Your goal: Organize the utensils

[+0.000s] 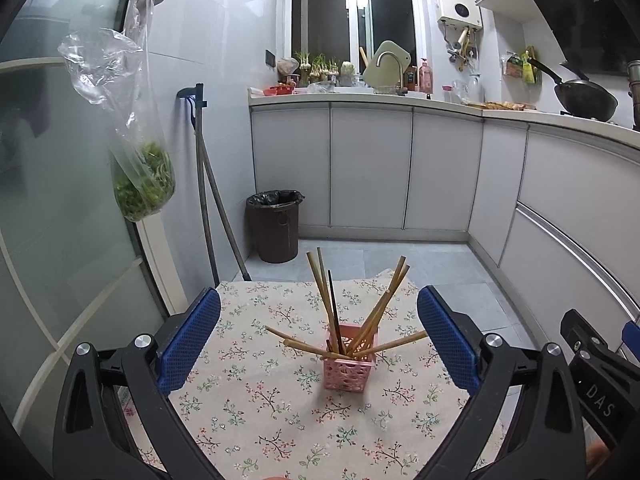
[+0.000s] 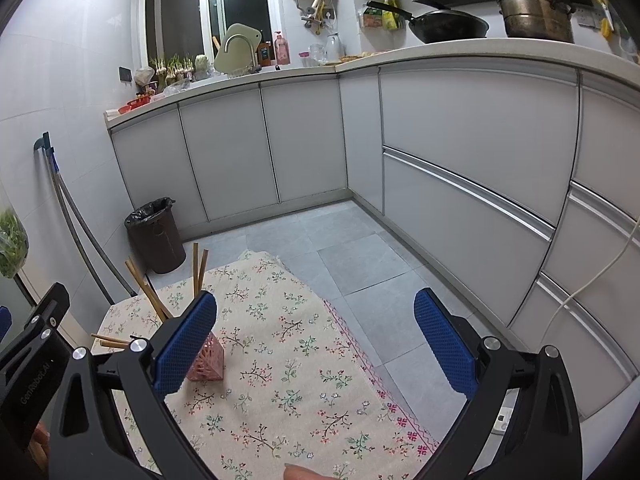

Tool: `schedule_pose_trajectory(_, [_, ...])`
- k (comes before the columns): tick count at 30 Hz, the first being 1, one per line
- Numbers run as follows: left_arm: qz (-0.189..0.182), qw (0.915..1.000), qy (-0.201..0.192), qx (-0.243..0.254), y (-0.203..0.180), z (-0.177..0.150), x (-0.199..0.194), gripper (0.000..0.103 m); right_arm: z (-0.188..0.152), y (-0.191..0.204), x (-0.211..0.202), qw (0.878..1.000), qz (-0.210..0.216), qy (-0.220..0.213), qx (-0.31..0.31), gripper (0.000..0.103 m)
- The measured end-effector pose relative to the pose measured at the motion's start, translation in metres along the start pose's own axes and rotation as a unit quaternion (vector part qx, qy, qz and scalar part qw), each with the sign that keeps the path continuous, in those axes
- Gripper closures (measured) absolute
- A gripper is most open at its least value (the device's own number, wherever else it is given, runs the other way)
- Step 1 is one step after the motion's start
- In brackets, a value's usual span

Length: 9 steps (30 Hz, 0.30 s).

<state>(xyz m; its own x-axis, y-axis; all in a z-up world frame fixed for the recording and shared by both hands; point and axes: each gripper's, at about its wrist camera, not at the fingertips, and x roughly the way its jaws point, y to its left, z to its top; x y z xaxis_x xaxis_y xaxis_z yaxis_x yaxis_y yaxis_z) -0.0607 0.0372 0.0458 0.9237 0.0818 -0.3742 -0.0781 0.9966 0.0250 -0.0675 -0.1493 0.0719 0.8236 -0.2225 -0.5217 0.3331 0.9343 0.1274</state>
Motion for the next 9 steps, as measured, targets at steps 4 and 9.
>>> schedule_pose_trajectory(4, [0.002, 0.9999, 0.001, 0.011, -0.0044, 0.0016, -0.0014, 0.007, 0.0000, -0.0004, -0.0002, 1.000, 0.000, -0.001, 0.000, 0.007])
schedule_pose_trajectory(9, [-0.004, 0.9997, 0.014, 0.018, -0.0087, 0.0011, 0.0000, 0.007, -0.0002, -0.0002, -0.0002, 1.000, 0.000, -0.001, 0.001, 0.007])
